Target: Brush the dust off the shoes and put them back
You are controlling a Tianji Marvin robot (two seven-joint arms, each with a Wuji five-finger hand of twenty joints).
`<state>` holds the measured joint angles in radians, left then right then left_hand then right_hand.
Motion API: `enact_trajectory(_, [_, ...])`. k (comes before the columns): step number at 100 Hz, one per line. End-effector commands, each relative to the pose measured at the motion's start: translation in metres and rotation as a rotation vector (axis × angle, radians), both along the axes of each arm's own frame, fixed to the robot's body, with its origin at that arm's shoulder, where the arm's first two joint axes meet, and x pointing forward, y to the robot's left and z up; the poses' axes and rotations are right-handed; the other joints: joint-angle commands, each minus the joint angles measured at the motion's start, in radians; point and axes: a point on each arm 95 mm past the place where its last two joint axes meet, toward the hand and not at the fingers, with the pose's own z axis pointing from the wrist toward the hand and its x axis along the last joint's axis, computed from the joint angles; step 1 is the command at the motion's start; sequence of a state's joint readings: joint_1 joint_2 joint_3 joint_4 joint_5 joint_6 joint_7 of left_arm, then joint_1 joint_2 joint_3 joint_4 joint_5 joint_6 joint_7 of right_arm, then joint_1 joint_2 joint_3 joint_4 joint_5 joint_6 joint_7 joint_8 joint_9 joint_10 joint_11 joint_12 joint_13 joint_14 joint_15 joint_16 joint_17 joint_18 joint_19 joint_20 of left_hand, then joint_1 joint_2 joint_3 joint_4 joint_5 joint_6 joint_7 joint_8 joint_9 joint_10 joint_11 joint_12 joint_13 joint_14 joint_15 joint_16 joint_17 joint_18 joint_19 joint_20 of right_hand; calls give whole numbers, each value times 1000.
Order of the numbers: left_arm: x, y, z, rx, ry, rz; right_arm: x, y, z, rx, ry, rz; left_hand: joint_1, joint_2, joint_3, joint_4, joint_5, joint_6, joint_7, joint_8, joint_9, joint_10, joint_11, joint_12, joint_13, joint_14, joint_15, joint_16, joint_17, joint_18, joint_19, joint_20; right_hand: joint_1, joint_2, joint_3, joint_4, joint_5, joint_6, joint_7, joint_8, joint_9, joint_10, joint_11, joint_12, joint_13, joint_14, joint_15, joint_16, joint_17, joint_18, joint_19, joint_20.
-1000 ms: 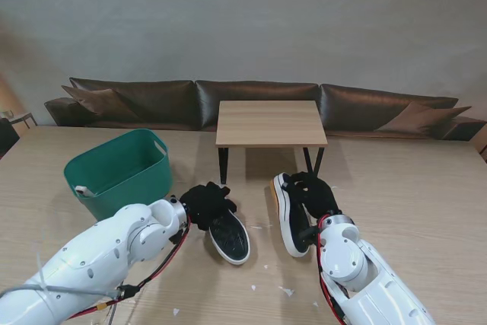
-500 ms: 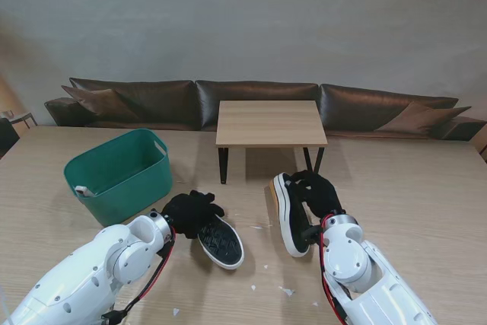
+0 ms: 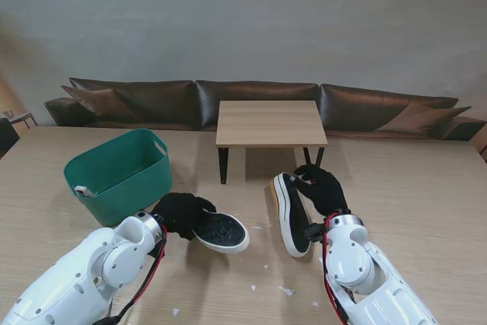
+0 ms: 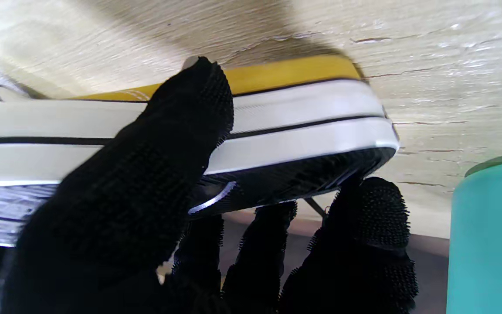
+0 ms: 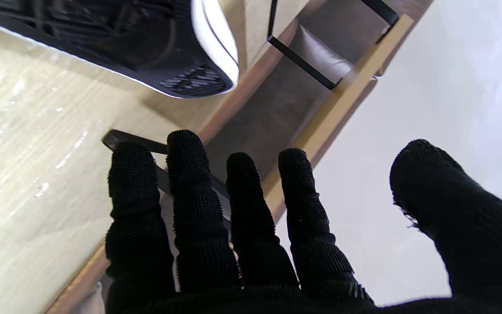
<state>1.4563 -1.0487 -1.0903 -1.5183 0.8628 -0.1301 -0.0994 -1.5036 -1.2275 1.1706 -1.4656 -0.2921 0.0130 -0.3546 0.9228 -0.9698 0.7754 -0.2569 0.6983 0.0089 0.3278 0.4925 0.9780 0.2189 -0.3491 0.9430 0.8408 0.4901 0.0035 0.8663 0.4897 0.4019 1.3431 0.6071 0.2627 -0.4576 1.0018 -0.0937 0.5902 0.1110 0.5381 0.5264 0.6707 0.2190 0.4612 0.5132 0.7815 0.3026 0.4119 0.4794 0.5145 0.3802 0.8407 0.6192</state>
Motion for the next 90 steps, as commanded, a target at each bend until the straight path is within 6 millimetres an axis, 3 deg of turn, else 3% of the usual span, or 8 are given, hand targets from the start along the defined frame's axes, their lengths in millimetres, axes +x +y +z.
enact_trajectory(1, [-4,-3,0,-16,26,-8,-6,5,6,13,-23,42,90,218,205,73,147,93,858,109,256,-21,678,167,136,-135,771,52,1,-101,-12,-4,0,-33,14,14,-34,-34,2,-4,-37,-12,6,-10,-25,-22,-4,-7,-249,-3,-3,-4])
enact_trajectory(25, [-4,-5,16,-107,48,2,-15,7,22,71,-55,123,94,225,198,75,144,96,855,117,253,-16,677,173,146,-134,765,55,9,-93,-15,-6,14,-78,21,10,-55,-51,6,3,-39,-21,10,-15,-29,-32,-1,-8,-249,-14,-19,7])
enact_trajectory(46, [-2,-7,23,-206,99,18,-15,8,25,114,-15,230,102,235,188,80,142,104,850,125,249,-8,676,180,148,-130,763,61,10,-88,-18,-8,55,-138,2,-3,-142,-118,-30,-4,-124,-64,-12,-22,-90,-57,-34,-19,-274,-42,-56,20])
enact_trajectory(71, [-2,-8,34,-315,177,22,-10,8,26,162,3,325,107,244,184,87,136,111,847,148,244,-3,675,191,151,-128,761,68,12,-86,-17,-7,138,-295,-34,-43,-282,-208,-116,-39,-292,-138,-26,-26,-187,-111,-91,-37,-315,-86,-141,77])
enact_trajectory(90, [0,-11,40,-408,240,17,-7,9,28,169,9,366,110,250,188,91,135,114,845,161,243,-1,677,199,156,-126,762,73,13,-86,-17,-7,163,-460,61,-91,-318,-227,-123,-42,-325,-159,-18,-34,-193,-128,-114,-46,-305,-96,-203,118])
